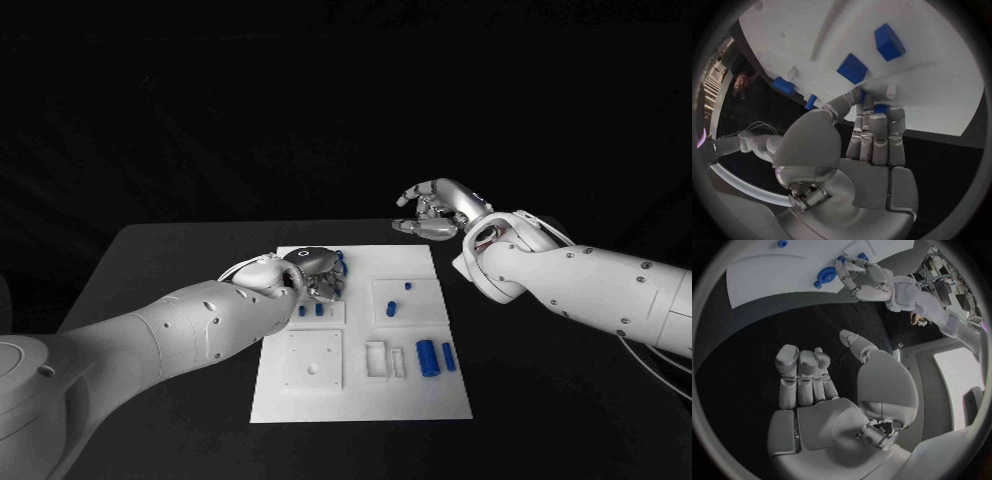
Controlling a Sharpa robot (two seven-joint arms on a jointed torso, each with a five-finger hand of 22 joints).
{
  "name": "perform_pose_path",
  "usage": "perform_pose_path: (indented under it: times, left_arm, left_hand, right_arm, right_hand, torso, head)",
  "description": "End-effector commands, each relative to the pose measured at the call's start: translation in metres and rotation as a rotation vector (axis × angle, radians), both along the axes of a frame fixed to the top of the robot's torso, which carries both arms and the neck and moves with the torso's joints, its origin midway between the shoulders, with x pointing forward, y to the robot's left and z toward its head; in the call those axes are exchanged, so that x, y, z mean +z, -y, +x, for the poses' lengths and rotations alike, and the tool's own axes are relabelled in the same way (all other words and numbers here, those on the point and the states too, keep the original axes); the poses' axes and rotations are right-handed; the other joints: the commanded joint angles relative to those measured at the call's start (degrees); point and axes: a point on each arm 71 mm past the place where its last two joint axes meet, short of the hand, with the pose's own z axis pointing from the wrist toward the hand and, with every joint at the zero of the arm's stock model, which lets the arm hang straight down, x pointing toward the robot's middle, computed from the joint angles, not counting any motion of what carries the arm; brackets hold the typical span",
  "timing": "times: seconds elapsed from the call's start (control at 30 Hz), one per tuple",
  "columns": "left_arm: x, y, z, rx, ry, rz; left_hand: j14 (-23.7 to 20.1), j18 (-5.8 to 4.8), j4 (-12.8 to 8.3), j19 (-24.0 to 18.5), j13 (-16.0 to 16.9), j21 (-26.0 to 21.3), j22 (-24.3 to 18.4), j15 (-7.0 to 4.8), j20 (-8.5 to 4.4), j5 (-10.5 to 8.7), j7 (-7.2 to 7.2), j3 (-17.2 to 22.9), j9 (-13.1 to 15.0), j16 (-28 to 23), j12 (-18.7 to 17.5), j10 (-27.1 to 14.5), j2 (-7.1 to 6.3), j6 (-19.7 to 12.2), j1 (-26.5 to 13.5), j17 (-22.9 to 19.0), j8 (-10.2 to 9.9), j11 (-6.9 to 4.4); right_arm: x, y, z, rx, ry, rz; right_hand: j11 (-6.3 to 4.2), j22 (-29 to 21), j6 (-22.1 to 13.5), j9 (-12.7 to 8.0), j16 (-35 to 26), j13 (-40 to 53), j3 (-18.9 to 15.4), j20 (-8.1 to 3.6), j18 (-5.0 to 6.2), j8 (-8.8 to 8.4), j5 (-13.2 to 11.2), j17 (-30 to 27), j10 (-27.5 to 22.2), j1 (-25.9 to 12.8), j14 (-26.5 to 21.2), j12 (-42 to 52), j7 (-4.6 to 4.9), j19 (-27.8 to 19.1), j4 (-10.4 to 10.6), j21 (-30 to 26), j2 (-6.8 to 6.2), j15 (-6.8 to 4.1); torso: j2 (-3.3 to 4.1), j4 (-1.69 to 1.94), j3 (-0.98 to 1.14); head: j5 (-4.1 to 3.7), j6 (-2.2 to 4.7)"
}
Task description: Assemble the parts on the task board
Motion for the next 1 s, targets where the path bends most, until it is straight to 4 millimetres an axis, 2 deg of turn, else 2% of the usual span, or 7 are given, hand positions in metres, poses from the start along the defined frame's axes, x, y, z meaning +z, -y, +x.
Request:
perform_pose_path:
  times: [0.03, 0.4, 0.7, 0.77, 0.8, 0.9, 1.0]
  left_arm:
    - [-0.003, -0.005, -0.002, 0.006, 0.018, -0.025]
    - [0.006, -0.016, -0.002, 0.022, 0.052, -0.153]
    - [0.025, -0.021, 0.002, 0.065, 0.010, -0.235]
    - [0.026, -0.024, 0.001, 0.070, -0.004, -0.236]
    - [0.026, -0.025, 0.001, 0.073, -0.014, -0.236]
    - [0.024, -0.030, 0.001, 0.082, -0.035, -0.226]
    - [0.023, -0.036, 0.001, 0.092, -0.046, -0.217]
  left_hand:
    - [0.6, 2.56, -0.3, 0.5, 0.0, 0.4, 0.6, -0.09, -1.25, 0.32, -0.04, 0.1, 0.1, 0.3, 0.1, 0.6, 0.52, 0.6, -0.1, -0.1, 0.4, 0.05]
    - [0.6, 2.45, -0.3, 0.8, -0.1, 0.5, 0.6, -0.17, -1.53, 0.88, -0.10, 0.4, 0.0, -0.1, -0.2, 0.9, 0.48, 0.8, -0.4, -0.3, 0.4, -0.02]
    - [1.0, 2.40, -0.4, 1.0, -0.2, 0.6, 0.6, -0.20, -1.73, 1.37, -0.09, 0.4, -0.1, -0.1, -0.4, 1.1, 0.34, 0.8, -0.7, -0.3, 0.3, -0.04]
    - [1.0, 2.39, -0.4, 1.1, -0.2, 0.6, 0.6, -0.21, -1.75, 1.38, -0.10, 0.4, -0.1, -0.1, -0.4, 1.1, 0.37, 0.8, -0.7, -0.3, 0.3, -0.05]
    - [1.1, 2.38, -0.4, 1.1, -0.2, 0.6, 0.5, -0.23, -1.78, 1.45, -0.13, 0.4, -0.1, -0.1, -0.4, 1.2, 0.38, 0.9, -0.7, -0.4, 0.3, -0.08]
    - [1.0, 2.34, -0.5, 1.1, -0.2, 0.6, 0.5, -0.27, -1.83, 1.74, -0.18, 0.5, -0.1, -0.2, -0.4, 1.4, 0.40, 1.0, -0.7, -0.4, 0.4, -0.12]
    - [1.0, 2.33, -0.5, 1.1, -0.2, 0.6, 0.5, -0.28, -1.84, 1.75, -0.18, 0.5, -0.1, -0.2, -0.4, 1.4, 0.42, 1.0, -0.7, -0.4, 0.4, -0.12]
  right_arm:
    - [0.000, -0.001, 0.000, 0.011, 0.004, -0.007]
    - [0.000, 0.001, 0.000, 0.008, 0.006, -0.008]
    - [0.000, 0.002, 0.000, 0.007, 0.004, -0.009]
    - [0.000, 0.003, 0.000, 0.006, 0.004, -0.009]
    - [0.000, 0.003, 0.000, 0.005, 0.004, -0.010]
    - [0.000, 0.003, 0.000, 0.005, 0.003, -0.010]
    - [0.000, 0.004, 0.000, 0.005, 0.002, -0.011]
  right_hand:
    - [0.47, 0.2, 0.4, 0.0, -0.3, -0.1, -0.2, -0.30, 8.10, 0.14, 0.2, -0.1, -0.8, -0.3, 0.3, -0.3, 0.12, 0.1, 0.2, -0.3, 0.27, -0.04]
    - [0.46, 0.2, 0.4, 0.0, -0.3, -0.1, -0.2, -0.30, 8.10, 0.14, 0.2, -0.1, -0.7, -0.3, 0.3, -0.3, 0.12, 0.2, 0.2, -0.3, 0.27, -0.05]
    - [0.46, 0.2, 0.4, 0.0, -0.4, -0.1, -0.2, -0.30, 8.10, 0.15, 0.2, -0.1, -0.7, -0.3, 0.3, -0.3, 0.11, 0.2, 0.2, -0.3, 0.26, -0.06]
    - [0.46, 0.2, 0.4, 0.0, -0.4, -0.1, -0.2, -0.30, 8.10, 0.15, 0.2, -0.1, -0.7, -0.3, 0.3, -0.3, 0.11, 0.2, 0.2, -0.3, 0.26, -0.06]
    - [0.46, 0.2, 0.4, 0.0, -0.4, -0.1, -0.2, -0.30, 8.10, 0.15, 0.2, -0.1, -0.7, -0.3, 0.4, -0.3, 0.11, 0.2, 0.2, -0.3, 0.27, -0.06]
    - [0.45, 0.2, 0.4, 0.0, -0.4, -0.2, -0.2, -0.29, 8.10, 0.15, 0.2, -0.1, -0.7, -0.3, 0.4, -0.3, 0.11, 0.2, 0.2, -0.3, 0.26, -0.06]
    - [0.45, 0.2, 0.4, 0.0, -0.4, -0.2, -0.2, -0.29, 8.10, 0.14, 0.2, -0.1, -0.7, -0.3, 0.4, -0.3, 0.11, 0.2, 0.2, -0.3, 0.27, -0.06]
  torso:
    - [-0.04, 0.00, -0.04]
    - [-0.03, 0.14, -0.08]
    - [-0.09, 0.37, -0.13]
    - [-0.04, 0.27, -0.11]
    - [-0.07, 0.38, -0.15]
    - [-0.07, 0.39, -0.13]
    - [-0.01, 0.28, -0.12]
  head:
    - [0.11, 0.31]
    - [0.30, 0.51]
    - [0.61, 0.67]
    - [0.74, 0.71]
    - [0.80, 0.71]
    - [1.00, 0.78]
    - [1.17, 0.80]
